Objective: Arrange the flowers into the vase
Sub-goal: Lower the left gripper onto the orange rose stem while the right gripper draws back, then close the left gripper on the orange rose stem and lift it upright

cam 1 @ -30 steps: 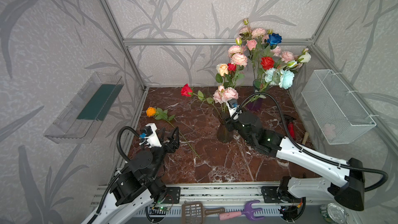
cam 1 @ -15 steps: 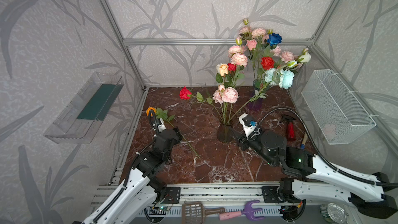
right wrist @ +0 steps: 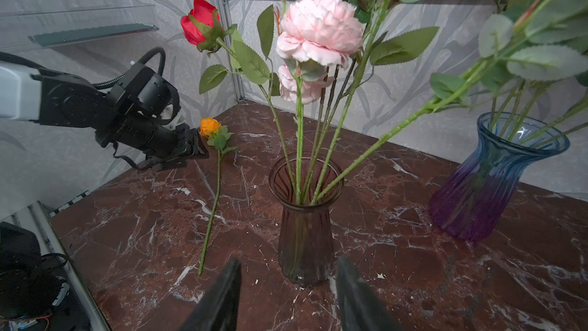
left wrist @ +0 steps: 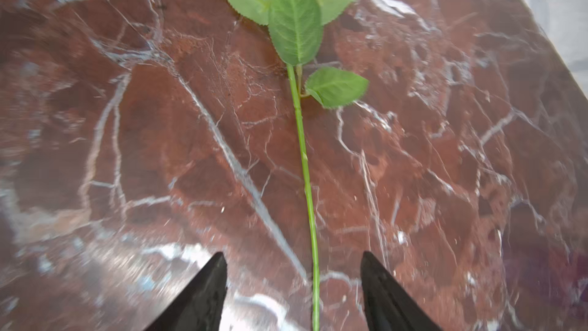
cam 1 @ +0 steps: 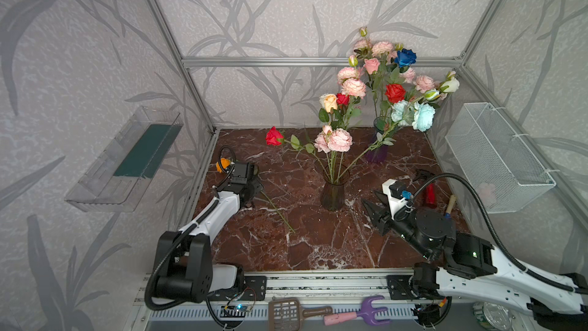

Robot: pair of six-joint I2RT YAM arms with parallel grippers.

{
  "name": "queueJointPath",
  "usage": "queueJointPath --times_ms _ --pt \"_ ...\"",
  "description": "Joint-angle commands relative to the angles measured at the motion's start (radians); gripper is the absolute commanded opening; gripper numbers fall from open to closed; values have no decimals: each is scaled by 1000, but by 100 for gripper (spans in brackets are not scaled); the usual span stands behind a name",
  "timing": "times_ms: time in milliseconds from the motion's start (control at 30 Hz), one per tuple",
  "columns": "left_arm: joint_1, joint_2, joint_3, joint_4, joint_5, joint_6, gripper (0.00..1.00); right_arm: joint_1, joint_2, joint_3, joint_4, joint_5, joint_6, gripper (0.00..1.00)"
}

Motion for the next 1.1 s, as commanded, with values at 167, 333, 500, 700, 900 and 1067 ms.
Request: queueJointPath --times_ms 167,333,500,700,900,1067 --pt "52 300 212 -33 93 51 50 9 -119 -57 -39 -10 57 46" --pt "52 398 232 -14 84 45 34 9 -145 -68 -71 -12 74 45" --pt "53 415 232 -6 48 59 22 9 -179 -86 -75 -4 82 45" --pt "55 424 272 -37 56 106 4 8 -174 -85 -63 -8 77 45" --pt "52 300 269 -59 63 139 0 10 -160 -75 -45 -22 67 45" --pt "34 86 256 -78 65 204 0 8 -179 -86 -35 -12 63 45"
